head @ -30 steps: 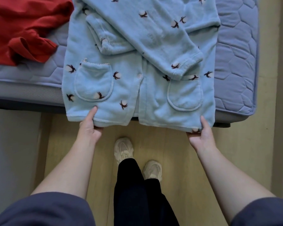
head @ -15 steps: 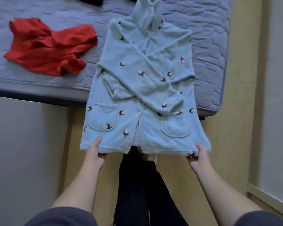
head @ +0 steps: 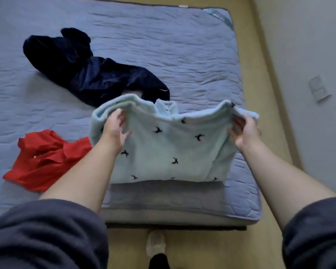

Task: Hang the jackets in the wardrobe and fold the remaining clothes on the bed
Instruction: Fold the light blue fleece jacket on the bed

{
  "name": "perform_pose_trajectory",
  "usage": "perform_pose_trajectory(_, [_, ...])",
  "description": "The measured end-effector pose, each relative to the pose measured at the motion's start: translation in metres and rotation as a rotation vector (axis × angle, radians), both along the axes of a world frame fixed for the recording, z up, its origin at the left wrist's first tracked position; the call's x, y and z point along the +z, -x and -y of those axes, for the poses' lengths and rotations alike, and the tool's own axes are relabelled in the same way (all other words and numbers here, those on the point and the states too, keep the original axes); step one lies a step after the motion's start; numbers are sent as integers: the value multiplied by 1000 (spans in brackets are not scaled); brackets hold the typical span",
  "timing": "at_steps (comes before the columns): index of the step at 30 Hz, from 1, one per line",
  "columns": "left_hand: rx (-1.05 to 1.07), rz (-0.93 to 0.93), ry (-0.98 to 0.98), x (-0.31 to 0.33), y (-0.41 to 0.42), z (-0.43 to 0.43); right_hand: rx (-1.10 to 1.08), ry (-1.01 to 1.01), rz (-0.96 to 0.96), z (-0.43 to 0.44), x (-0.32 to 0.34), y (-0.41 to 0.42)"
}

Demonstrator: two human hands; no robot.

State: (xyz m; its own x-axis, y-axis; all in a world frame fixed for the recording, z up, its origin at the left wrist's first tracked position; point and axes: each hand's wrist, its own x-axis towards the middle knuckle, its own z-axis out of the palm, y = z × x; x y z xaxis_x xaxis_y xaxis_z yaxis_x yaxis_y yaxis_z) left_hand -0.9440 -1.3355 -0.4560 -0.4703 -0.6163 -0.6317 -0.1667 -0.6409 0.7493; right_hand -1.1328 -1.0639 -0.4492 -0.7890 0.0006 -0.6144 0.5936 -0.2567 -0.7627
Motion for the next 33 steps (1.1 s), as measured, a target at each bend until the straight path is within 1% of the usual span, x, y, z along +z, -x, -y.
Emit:
perform_pose_trajectory(1, [-82, 35, 69, -8, 20, 10, 90, -47, -31, 14, -5, 13])
perform_pose_trajectory(2, [-154, 108, 158, -19, 34, 16, 185, -142, -54, 26, -14, 19])
perform_pose_trajectory(5, [-407, 417, 494, -71, 34, 9, 512, -556, -136, 37, -63, -4])
perform_pose_trajectory(7, [-664, 548, 675, -114, 9, -6, 836, -777, -180, 29, -105, -38])
perform_pose_trajectory(9, [-913, 654, 838, -150, -18, -20, 1207, -1037, -240, 17, -143, -69])
perform_pose_trajectory(10, [-1016, 709, 915, -165, -28, -25, 1355, -1160, -288, 11, -160, -79])
perform_pose_trajectory(11, [-1107, 767, 984, -177, -36, -29, 1459, -1256, -324, 7, -173, -87])
perform_pose_trajectory(14, [-1345, 922, 1168, -199, -45, -32, 1594, -1424, -379, 8, -197, -94])
perform_pose_trajectory(17, [-1455, 1000, 1232, -212, -41, -25, 1654, -1568, -518, 14, -214, -84])
perform_pose_trajectory(19, [-1498, 1031, 1220, -223, -37, -19, 1655, -1635, -593, 16, -225, -73])
perform_pose_trajectory(21, [-1537, 1061, 1228, -233, -36, -18, 1626, -1657, -635, 17, -236, -65])
perform_pose_trajectory(24, [-1547, 1046, 1306, -247, -38, -23, 1635, -1554, -625, 12, -252, -59])
perform_pose_trajectory(26, [-1518, 991, 1376, -251, -41, -23, 1703, -1508, -617, 6, -255, -58])
perform_pose_trajectory(30, [-1621, 997, 1443, -247, -62, -25, 1864, -1512, -685, -19, -240, -72])
perform_pose_trajectory(31, [-1661, 981, 1424, -241, -71, -31, 1911, -1500, -686, -29, -232, -83])
perform_pose_trajectory(33, [-1778, 953, 1312, -226, -99, -54, 2010, -1456, -628, -51, -214, -113])
